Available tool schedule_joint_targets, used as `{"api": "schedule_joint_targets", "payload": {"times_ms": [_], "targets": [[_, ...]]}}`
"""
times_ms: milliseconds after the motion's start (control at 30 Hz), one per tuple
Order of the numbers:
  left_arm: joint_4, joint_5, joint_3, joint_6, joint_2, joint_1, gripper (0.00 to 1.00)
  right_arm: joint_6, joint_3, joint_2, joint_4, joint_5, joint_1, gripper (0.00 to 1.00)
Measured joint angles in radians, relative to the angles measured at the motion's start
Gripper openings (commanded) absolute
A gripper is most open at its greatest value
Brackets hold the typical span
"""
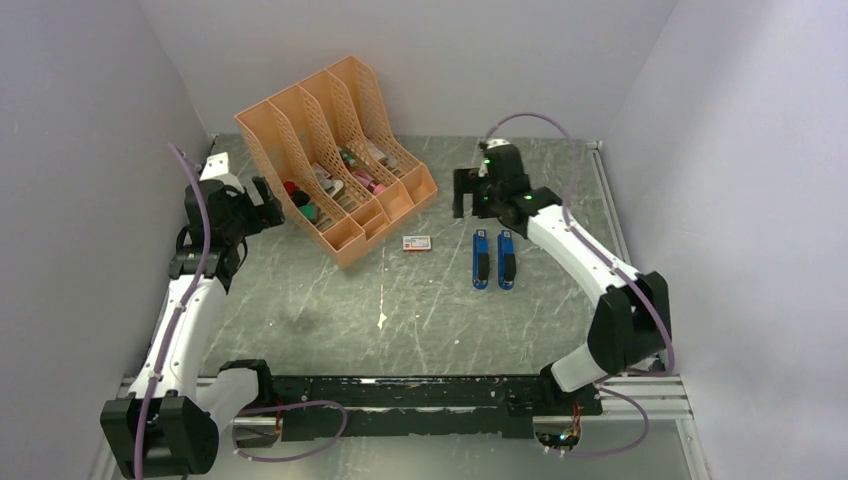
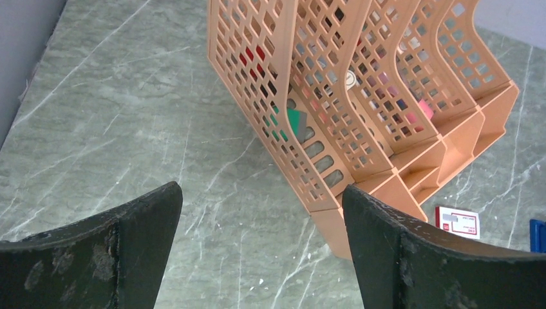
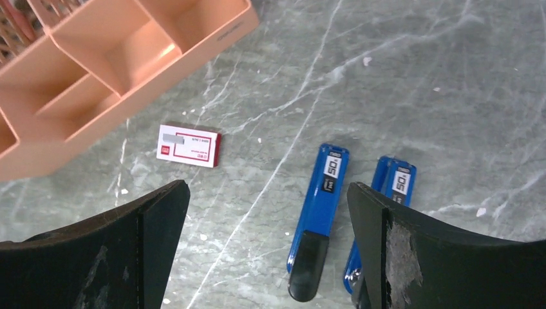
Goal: Load the staples into the stapler
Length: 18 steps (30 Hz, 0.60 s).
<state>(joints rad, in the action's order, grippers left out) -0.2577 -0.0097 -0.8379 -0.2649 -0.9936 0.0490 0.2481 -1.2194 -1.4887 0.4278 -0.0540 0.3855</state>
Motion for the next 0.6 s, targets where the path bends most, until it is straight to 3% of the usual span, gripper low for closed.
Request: {"api": "schedule_joint_targets", "payload": {"times_ms": [133, 267, 433, 600], "targets": [[0.005, 0.008, 0.023, 0.016, 0.0, 0.0, 0.96, -0.028, -0.02, -0.064, 0.008, -0.095, 0.105, 0.98], [0.006, 0.016, 0.039, 0.034, -0.002, -0.006, 0.94, -0.071, -0.005, -0.103, -0.016, -0.089, 0.161, 0.98], [0.017, 0.034, 0.039, 0.043, -0.016, -0.007, 0.92, -0.093, 0.002, -0.146, -0.031, -0.087, 0.185, 0.93], [0.02, 0.052, 0.039, 0.045, -0.033, -0.007, 0.92, -0.007, -0.011, -0.183, 0.008, -0.218, 0.185, 0.88]]}}
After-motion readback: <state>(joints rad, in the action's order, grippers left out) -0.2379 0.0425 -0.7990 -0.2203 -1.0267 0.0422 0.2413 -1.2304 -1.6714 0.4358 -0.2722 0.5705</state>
